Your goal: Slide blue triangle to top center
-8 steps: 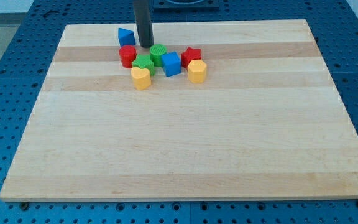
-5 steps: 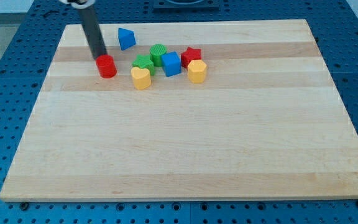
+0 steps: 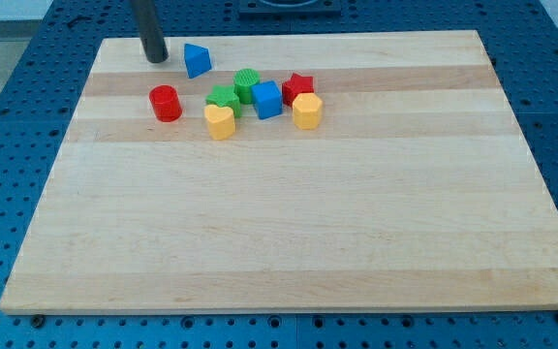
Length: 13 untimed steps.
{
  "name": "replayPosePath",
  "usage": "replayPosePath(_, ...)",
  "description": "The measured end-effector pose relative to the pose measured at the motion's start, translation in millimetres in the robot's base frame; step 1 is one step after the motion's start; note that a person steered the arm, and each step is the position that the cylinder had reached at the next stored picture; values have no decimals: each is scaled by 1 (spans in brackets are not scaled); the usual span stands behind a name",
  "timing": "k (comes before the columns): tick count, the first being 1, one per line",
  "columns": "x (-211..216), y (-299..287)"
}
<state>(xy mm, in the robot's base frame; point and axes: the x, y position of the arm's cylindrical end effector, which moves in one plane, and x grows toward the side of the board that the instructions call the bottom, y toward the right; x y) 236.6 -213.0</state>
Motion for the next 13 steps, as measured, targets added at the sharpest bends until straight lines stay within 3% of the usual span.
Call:
replayPosePath(4, 27, 5)
replayPosePath(8, -21, 108)
replayPosePath(11, 13, 61)
replayPosePath(13, 3, 128)
